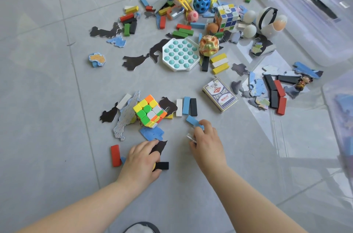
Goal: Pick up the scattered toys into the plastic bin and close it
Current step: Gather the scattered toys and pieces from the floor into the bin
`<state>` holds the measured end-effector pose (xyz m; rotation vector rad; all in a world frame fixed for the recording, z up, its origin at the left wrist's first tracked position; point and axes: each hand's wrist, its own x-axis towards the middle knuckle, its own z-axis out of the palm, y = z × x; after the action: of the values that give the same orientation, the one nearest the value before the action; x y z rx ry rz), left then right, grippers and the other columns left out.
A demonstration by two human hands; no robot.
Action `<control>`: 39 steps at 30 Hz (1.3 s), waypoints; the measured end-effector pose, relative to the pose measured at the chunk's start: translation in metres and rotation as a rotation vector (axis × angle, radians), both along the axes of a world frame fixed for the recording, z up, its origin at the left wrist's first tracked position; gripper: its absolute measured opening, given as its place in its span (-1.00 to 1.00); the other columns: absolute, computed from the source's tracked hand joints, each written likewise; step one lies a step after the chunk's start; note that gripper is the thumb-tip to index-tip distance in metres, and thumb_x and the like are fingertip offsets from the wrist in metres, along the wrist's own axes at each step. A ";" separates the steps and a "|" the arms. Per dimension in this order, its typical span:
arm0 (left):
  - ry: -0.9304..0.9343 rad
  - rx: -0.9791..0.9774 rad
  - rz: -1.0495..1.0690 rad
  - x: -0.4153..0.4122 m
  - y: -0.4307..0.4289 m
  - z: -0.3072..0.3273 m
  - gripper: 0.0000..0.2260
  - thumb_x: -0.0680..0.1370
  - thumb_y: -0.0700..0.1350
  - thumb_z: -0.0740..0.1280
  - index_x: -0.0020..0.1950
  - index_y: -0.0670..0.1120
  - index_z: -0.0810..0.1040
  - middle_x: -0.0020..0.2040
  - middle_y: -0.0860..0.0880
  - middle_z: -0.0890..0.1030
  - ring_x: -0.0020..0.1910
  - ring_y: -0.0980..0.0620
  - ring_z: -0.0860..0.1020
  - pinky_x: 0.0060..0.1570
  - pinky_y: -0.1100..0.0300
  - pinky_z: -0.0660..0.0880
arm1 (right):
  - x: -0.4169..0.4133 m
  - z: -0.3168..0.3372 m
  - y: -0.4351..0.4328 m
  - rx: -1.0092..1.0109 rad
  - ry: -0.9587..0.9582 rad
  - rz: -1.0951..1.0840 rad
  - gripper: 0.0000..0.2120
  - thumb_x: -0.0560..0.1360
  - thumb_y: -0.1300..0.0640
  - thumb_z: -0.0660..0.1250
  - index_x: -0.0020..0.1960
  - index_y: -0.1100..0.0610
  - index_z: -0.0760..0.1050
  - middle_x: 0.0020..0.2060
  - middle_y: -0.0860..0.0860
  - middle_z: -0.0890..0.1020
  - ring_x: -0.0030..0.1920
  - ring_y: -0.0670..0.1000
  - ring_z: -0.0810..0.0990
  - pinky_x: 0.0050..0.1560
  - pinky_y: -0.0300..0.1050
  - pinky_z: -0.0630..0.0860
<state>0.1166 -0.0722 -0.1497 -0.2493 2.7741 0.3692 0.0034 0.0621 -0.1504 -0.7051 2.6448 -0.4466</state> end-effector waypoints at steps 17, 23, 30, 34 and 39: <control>-0.138 -0.018 0.135 -0.024 0.002 0.007 -0.85 0.46 -0.07 0.29 -0.04 0.11 0.35 -0.04 0.14 0.35 0.23 0.06 0.33 -0.20 0.24 -0.06 | -0.014 0.011 0.020 -0.012 -0.143 0.053 -0.88 0.53 0.18 0.20 0.02 0.19 0.44 0.47 0.04 0.12 0.36 0.10 0.25 0.24 -0.17 0.27; -0.107 -0.014 0.132 -0.027 -0.002 0.007 -0.77 0.47 -0.04 0.31 -0.10 0.05 0.23 -0.11 0.10 0.38 0.13 0.04 0.45 -0.07 0.25 0.10 | -0.029 0.011 0.004 0.038 -0.236 -0.034 -0.61 0.49 0.25 0.19 0.31 0.17 0.30 0.29 0.12 0.31 0.25 0.14 0.33 0.17 -0.15 0.30; -0.230 0.051 0.160 -0.038 -0.008 0.005 -0.77 0.45 -0.08 0.34 -0.04 0.05 0.29 0.12 0.05 0.55 0.17 0.01 0.47 -0.04 0.23 0.23 | -0.032 0.012 0.004 0.027 -0.355 -0.194 -0.53 0.47 0.20 0.26 0.35 0.16 0.25 0.25 0.13 0.34 0.24 0.15 0.39 0.13 -0.12 0.36; -0.305 0.061 0.162 -0.039 -0.010 0.008 -0.73 0.45 -0.08 0.35 0.13 -0.03 0.47 0.14 0.01 0.54 0.16 0.00 0.48 0.04 0.21 0.37 | -0.025 0.012 0.006 0.068 -0.353 -0.218 -0.64 0.49 0.17 0.25 0.26 0.23 0.34 0.21 0.13 0.35 0.19 0.15 0.42 0.05 -0.13 0.38; -0.351 0.081 0.223 -0.036 -0.011 0.013 -0.77 0.43 -0.05 0.37 -0.32 0.02 0.32 -0.26 0.07 0.38 -0.10 0.02 0.41 -0.34 0.27 0.27 | -0.013 0.010 0.011 0.028 -0.282 -0.219 -0.70 0.53 0.16 0.21 0.23 0.23 0.39 0.21 0.12 0.36 0.20 0.12 0.40 0.08 -0.15 0.36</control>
<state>0.0802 -0.0828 -0.1363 -0.5505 2.3873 0.4443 -0.0097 0.0728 -0.1402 -0.3165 2.4612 -0.5249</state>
